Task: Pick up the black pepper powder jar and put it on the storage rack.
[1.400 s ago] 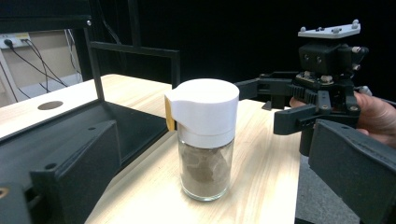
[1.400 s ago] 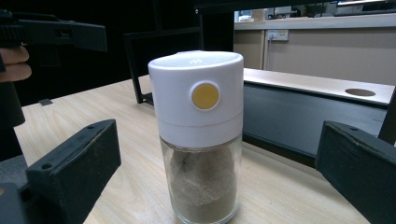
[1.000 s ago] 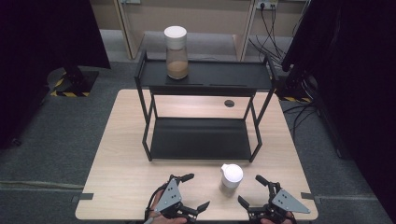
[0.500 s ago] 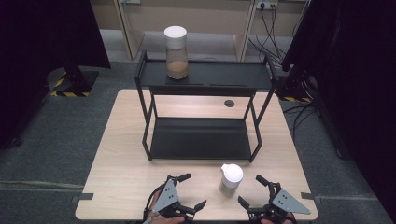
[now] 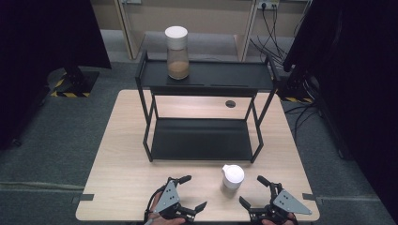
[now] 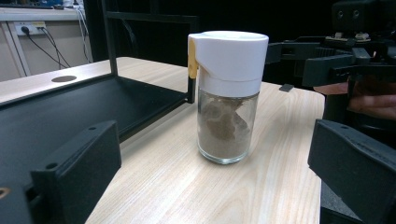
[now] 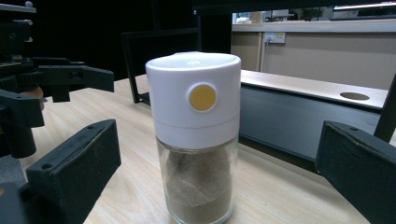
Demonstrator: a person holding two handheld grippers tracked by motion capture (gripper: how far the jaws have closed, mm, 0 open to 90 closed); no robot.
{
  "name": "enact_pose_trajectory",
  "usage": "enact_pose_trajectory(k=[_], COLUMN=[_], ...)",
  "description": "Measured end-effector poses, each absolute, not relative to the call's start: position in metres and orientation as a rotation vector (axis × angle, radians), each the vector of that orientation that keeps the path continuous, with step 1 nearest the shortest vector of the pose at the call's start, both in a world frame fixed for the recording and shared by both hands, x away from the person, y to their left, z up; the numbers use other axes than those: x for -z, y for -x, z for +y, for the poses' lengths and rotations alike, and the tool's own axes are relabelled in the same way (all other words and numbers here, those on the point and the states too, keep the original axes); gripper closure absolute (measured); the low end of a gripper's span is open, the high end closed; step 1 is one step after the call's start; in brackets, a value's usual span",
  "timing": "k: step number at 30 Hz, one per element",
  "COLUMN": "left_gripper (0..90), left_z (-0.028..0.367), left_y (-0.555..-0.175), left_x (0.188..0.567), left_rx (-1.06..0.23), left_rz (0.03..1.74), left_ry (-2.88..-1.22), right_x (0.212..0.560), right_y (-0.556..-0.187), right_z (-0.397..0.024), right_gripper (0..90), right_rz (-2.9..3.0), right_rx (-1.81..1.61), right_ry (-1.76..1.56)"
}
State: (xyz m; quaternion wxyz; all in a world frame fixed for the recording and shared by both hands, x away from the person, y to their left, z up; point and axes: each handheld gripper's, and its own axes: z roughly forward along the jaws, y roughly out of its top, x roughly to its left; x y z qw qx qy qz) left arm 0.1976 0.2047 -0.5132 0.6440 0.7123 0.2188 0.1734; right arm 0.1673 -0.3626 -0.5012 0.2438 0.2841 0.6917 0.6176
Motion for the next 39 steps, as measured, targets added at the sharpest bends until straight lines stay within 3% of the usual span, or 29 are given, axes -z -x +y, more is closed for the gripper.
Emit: enact_pose_trajectory(k=[27,39], left_gripper=[2.1,2.2], left_z=[0.206,0.206], left_y=[-0.197,-0.197], left_x=[0.516,0.518], left_rx=[-0.384,-0.377], left_rz=[0.499,0.504], left_ry=[-1.618,-1.624], right_x=[0.496,0.495], right_y=[-0.192,-0.206], right_z=[-0.333,-0.321], right_gripper=[1.6,11.8], right_rz=[1.967,2.000], right_rx=[-1.637,-1.618], right_ry=[-0.767,-0.773])
